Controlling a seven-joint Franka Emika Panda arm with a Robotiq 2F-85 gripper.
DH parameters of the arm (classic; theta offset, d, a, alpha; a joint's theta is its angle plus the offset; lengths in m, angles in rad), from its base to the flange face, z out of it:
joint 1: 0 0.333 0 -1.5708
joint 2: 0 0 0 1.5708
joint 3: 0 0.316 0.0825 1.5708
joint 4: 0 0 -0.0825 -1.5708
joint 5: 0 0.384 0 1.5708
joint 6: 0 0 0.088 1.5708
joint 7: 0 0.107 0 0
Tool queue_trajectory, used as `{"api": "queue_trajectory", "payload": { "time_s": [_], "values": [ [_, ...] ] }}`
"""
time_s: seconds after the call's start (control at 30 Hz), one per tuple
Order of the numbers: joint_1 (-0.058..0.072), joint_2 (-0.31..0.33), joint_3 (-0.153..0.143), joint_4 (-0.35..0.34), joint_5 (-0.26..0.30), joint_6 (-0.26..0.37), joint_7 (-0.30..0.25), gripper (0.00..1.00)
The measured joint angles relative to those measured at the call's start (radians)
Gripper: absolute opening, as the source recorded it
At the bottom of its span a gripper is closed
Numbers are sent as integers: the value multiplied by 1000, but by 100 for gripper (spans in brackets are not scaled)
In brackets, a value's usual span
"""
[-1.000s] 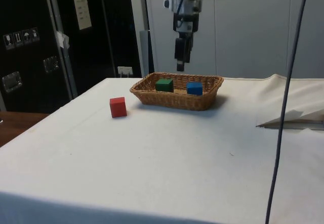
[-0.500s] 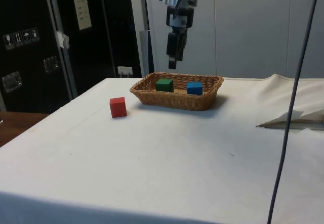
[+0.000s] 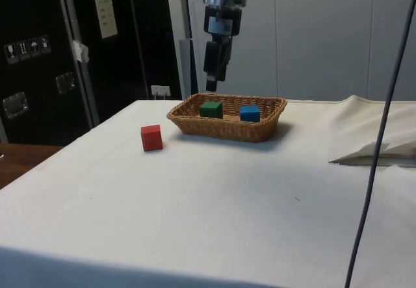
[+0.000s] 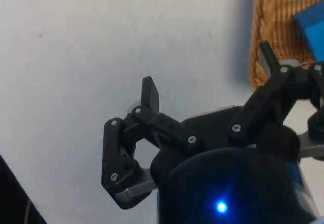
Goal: Pick up exactly two blocks and place them into the basket.
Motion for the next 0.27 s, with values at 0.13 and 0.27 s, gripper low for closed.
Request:
{"api": "queue_trajectory", "payload": {
  "time_s": [0.13, 0.27],
  "values": [
    [1, -2, 26, -3, 0, 3, 21, 100],
    [0, -2, 27, -2, 0, 3, 22, 100]
  ]
}}
